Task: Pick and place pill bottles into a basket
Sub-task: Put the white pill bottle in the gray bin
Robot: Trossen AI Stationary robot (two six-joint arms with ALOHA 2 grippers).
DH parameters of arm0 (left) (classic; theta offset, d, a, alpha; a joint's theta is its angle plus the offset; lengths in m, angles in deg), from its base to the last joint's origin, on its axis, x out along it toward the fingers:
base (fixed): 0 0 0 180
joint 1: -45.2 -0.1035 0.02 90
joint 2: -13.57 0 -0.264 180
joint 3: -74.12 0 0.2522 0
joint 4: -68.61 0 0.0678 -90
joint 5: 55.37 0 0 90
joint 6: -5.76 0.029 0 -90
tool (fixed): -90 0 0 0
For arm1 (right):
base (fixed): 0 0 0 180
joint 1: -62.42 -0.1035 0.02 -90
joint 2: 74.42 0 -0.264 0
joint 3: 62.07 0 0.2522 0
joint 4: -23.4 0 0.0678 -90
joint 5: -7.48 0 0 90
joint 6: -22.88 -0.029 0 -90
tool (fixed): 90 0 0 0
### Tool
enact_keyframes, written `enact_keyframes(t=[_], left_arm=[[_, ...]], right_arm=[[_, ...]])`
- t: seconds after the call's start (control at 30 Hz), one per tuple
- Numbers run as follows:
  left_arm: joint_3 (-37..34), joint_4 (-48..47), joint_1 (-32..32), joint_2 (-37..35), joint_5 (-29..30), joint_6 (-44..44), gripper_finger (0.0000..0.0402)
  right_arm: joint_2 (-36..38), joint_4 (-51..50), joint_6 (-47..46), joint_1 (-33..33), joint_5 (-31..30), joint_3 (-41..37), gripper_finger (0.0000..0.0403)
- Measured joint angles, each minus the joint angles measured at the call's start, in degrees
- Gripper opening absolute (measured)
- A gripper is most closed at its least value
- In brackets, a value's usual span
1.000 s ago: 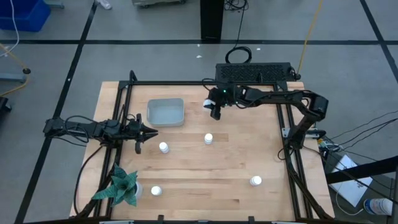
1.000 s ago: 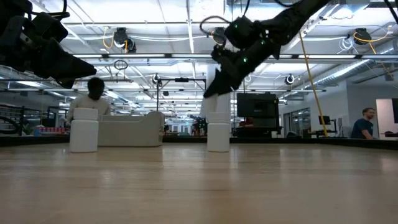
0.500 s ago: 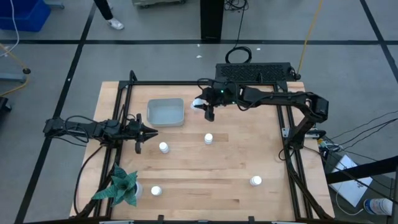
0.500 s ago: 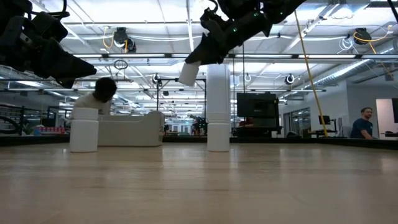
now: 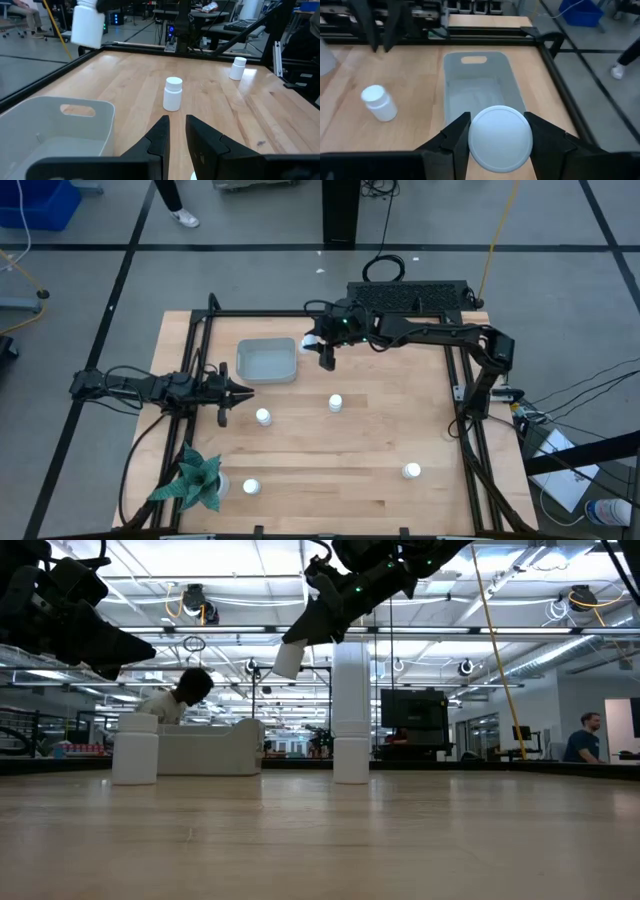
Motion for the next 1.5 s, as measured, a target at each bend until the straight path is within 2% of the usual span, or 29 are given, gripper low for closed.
enact_keyframes(t=[0.77,1.3,1.5], left_arm=[[0.0,-0.2,0.0,0.1,0.1,0.0,0.0065],[0.1,-0.2,0.0,0.0,0.0,0.0,0.0065],[0.1,-0.2,0.0,0.0,0.0,0.0,0.0065]], right_arm=[[-14.2,-2.2,-0.2,-0.5,3.2,13.8,0.0148],[-19.7,-0.7,-0.7,0.2,3.4,14.0,0.0148],[-21.0,1.2,-2.6,-0.2,6.3,14.0,0.0148]])
